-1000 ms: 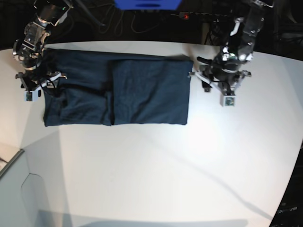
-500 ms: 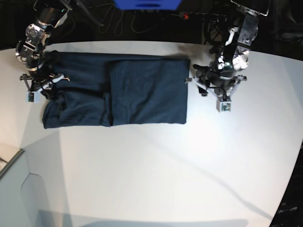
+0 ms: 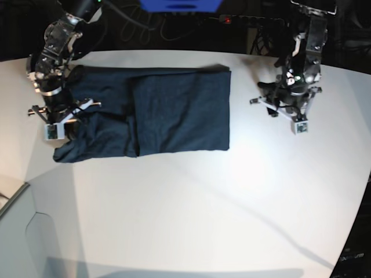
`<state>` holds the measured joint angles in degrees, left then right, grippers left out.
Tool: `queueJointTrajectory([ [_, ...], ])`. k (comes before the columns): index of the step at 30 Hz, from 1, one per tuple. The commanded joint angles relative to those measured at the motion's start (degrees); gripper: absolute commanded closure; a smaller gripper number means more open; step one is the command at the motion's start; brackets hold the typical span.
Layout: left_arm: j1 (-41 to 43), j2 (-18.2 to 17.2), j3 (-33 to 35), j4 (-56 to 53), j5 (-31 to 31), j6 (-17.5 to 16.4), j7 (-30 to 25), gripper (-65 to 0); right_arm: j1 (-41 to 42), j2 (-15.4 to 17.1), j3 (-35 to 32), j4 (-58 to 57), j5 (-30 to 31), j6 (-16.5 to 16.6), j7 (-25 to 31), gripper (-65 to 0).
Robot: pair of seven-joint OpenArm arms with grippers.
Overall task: Layout the t-shirt on the table in an organized manner, then fold the t-shirt properly
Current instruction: 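Grasp the shirt's other end with the right gripper and fold it over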
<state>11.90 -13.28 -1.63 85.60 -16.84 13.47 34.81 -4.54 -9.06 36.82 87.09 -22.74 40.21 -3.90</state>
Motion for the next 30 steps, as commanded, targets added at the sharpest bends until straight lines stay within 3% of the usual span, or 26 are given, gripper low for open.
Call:
queueJointTrajectory([
  [1, -0.16, -0.30, -1.49, 1.12, 0.18, 0.11, -0.74, -24.2, -0.52, 0.06, -1.61, 3.06, 0.98, -0.21, 1.84, 0.0],
  [7, 0.89, -0.39, -6.33, 0.77, 0.18, 0.02, -0.74, -24.2, -7.73, 0.06, -13.74, 13.44, 0.98, -0.21, 1.84, 0.0],
  [16, 2.56, -0.39, -6.68, 1.21, 0.18, 0.02, -0.74, -24.2, -14.76, 0.06, -35.02, 19.42, 0.54, -0.21, 1.84, 0.0],
  [30, 4.85, 0.14, -6.42, 1.30, 0.09, 0.02, -0.65, -24.2, -8.70, 0.06, -48.99, 7.72, 0.63, -0.21, 1.84, 0.0],
])
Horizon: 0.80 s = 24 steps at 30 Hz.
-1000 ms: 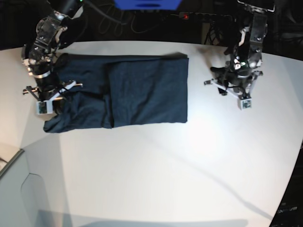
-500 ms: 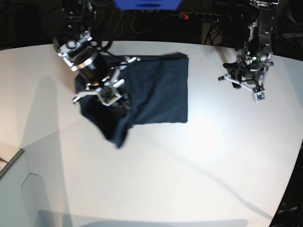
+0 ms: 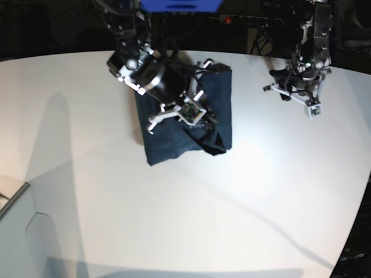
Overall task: Layout the t-shirt on the table in an organized manner, then fold the t-shirt properly
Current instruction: 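Grasp the shirt's other end with the right gripper and fold it over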
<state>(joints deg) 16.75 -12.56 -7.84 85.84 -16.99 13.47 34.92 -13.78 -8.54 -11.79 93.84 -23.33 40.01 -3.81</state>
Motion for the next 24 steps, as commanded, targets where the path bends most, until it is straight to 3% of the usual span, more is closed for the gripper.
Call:
queueJointTrajectory([
  [1, -0.01, -0.59, -0.21, 1.06, 0.25, 0.02, -0.76, -24.2, 1.60, -0.46, -1.35, -0.17, 1.31, -0.01, 1.75, 0.0],
  [11, 1.22, -0.94, -0.21, 0.97, 0.25, 0.02, -0.76, -24.2, 6.88, -0.46, -3.02, -4.74, 1.49, -0.01, 1.75, 0.0],
  [18, 1.22, -0.67, -0.21, 1.06, 0.25, 0.02, -0.76, -24.2, 9.60, -0.46, -2.85, -13.89, 1.13, -0.01, 1.66, -0.3],
  [24, 1.22, -0.67, -0.38, 1.06, 0.25, 0.02, -0.76, -24.4, 9.34, -0.46, -3.20, -9.40, 1.49, -0.01, -3.09, -26.5],
])
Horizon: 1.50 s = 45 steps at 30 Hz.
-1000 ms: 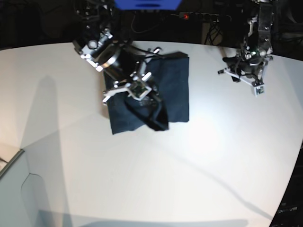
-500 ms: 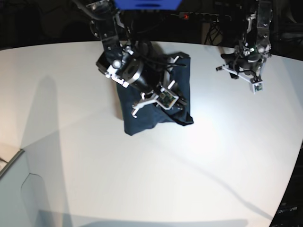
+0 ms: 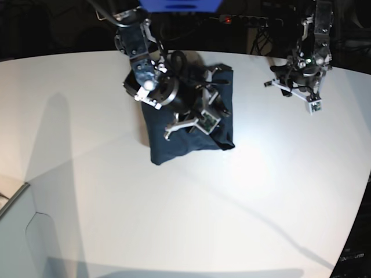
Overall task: Layout the t-shirt on the table in an organized manner, then fold the t-shirt properly
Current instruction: 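Grasp the shirt's other end with the right gripper and fold it over, then tuck and straighten the folded bundle edges with both grippers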
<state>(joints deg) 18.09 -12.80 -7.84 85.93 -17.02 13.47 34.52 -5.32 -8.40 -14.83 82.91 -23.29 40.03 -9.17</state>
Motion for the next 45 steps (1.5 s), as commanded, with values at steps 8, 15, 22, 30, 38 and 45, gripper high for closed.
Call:
queueJointTrajectory([
  [8, -0.11, -0.43, -0.74, 3.34, 0.27, 0.11, 0.16, -50.1, -7.47, -0.60, 7.31, 21.13, 1.35, -0.03, 1.65, -36.7],
  [15, 1.74, 1.68, -0.30, 14.86, -0.61, 0.11, 0.25, -56.7, -14.50, -0.60, 11.45, 20.95, 1.44, -0.03, 2.18, -36.7],
  [22, 3.67, 7.57, 4.63, 19.96, -6.59, 0.11, 7.19, -56.7, -14.15, -0.60, 15.93, 20.69, 1.44, -0.03, 2.18, -36.7],
  [30, 6.40, 7.65, 15.97, 19.70, -6.50, 0.64, 4.20, -56.7, -10.81, -0.60, 19.53, 20.60, 1.35, -0.03, 1.74, -36.7],
  [38, 5.87, 7.30, 21.68, 19.43, -6.50, 0.72, 4.03, -56.7, -10.55, -0.60, 20.15, 20.51, 1.27, -0.03, 1.74, -36.7],
  [45, 3.32, 7.65, 22.74, 14.68, -6.50, 0.72, 4.03, -56.7, -10.55, -0.60, 20.15, 19.55, 1.27, -0.03, 1.74, -36.7],
])
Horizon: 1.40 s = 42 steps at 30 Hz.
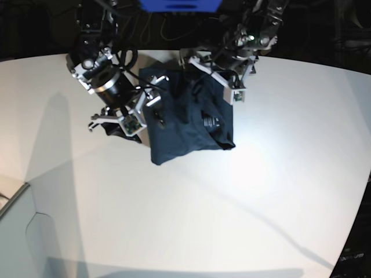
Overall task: Layout the t-shirt on the table in an organized manner, then fold the t-shirt properly
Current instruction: 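Tuck and straighten the folded bundle edges with both grippers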
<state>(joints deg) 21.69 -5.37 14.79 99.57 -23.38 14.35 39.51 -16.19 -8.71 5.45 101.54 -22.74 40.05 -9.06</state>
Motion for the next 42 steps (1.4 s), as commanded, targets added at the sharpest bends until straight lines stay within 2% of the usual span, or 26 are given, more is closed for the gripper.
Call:
queueJointTrajectory([
  [1, -0.46, 0.22, 0.11, 0.78, -0.14, -0.15, -0.96, -56.7, 0.32, -0.29, -0.13, 0.57, 0.63, -0.05, 1.63, -36.7],
  [4, -0.73, -0.30, -0.32, 1.40, -0.14, -0.15, -0.96, -56.7, 0.32, -0.29, -0.13, 0.22, 0.63, -0.05, 1.63, -36.7],
  [11, 2.70, -2.77, -7.45, 4.74, -0.49, -0.15, -0.96, -56.7, 0.40, 1.55, -0.13, 0.22, 0.63, -0.05, 1.63, -36.7],
  [17, 5.69, -2.68, -13.25, 5.00, -0.67, -0.42, -0.96, -56.7, 0.76, 1.90, -0.13, 0.22, 0.90, -0.05, 1.63, -36.7],
  [22, 7.19, -2.68, -13.16, 9.40, -0.67, -0.50, -0.96, -56.7, 1.02, 1.81, -0.13, 0.22, 0.90, -0.05, 1.54, -36.7],
  [28, 5.43, -0.74, -10.96, 11.07, -0.23, -0.33, -0.96, -56.7, 0.84, 1.81, -0.13, 0.22, 0.90, -0.05, 1.54, -36.7],
  [36, -0.20, 0.57, -7.80, 2.89, -0.23, -0.24, -0.96, -56.7, 0.49, 1.81, -0.13, 0.22, 0.90, -0.05, 1.54, -36.7],
  [42, -1.52, 0.66, -8.06, -0.54, -0.49, -0.33, -1.04, -56.7, 0.49, 1.90, -0.05, 0.22, 0.72, -0.05, 1.54, -36.7],
])
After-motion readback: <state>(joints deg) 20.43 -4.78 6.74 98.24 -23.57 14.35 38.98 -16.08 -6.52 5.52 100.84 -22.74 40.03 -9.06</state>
